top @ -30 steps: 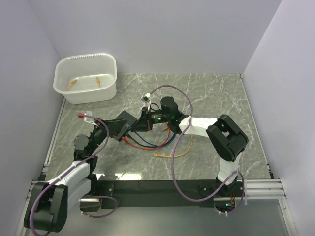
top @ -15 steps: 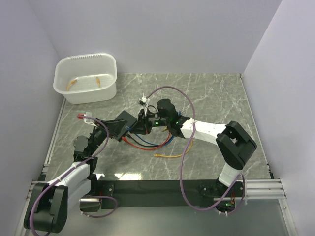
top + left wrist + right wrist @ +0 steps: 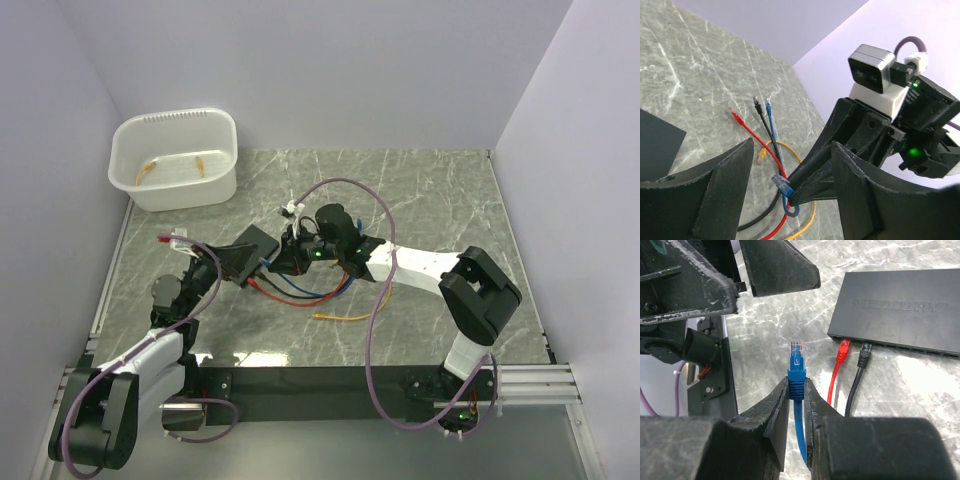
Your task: Insert the plug into the switch port
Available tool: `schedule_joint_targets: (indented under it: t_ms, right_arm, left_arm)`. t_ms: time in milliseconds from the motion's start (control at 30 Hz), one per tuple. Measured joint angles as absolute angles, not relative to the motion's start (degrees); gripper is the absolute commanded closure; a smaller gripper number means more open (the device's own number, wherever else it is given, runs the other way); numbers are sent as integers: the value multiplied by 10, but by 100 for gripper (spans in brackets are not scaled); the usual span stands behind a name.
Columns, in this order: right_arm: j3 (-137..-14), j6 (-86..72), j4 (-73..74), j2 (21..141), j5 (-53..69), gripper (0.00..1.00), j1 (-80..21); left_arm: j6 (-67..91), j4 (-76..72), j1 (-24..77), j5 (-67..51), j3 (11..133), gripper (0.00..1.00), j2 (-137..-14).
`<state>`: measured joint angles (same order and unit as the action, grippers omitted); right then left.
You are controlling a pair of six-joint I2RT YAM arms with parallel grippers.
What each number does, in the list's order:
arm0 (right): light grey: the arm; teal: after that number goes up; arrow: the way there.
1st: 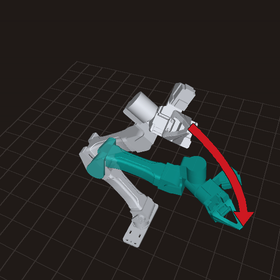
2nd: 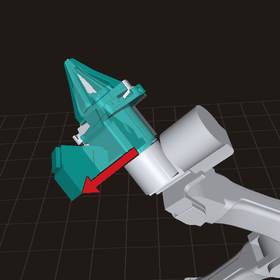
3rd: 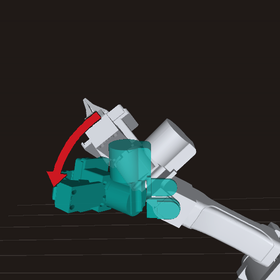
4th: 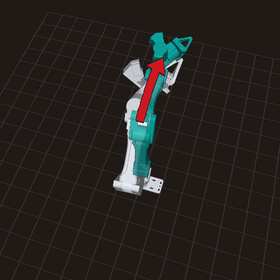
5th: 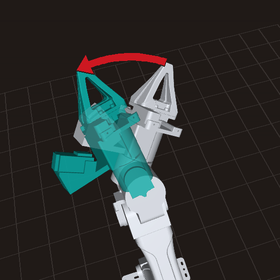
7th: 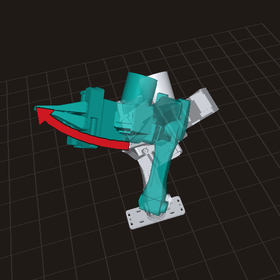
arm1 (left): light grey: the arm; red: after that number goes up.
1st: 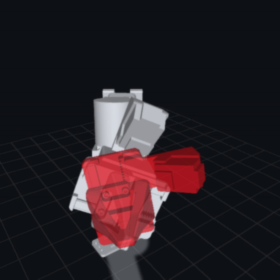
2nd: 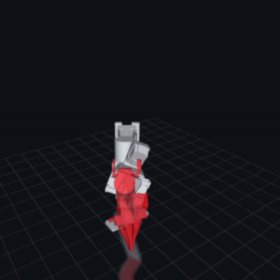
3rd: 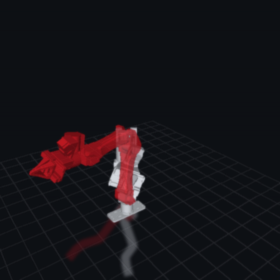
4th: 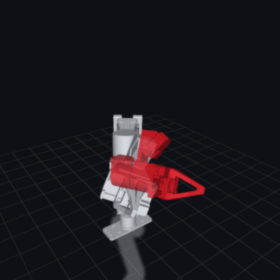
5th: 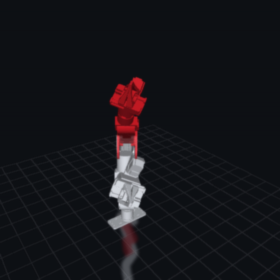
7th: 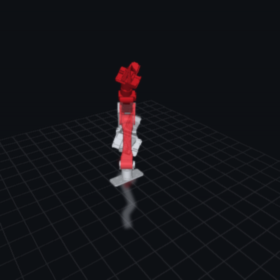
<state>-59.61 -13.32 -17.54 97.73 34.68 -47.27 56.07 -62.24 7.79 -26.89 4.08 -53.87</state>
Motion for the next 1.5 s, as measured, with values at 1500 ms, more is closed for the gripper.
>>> schedule_joint_targets:
  t_ms: [1500]
  right_arm:
    - [-610,-130,-133,1000,74,100,-486]
  left_arm:
    - [458,-293,54,-23,236,29,-690]
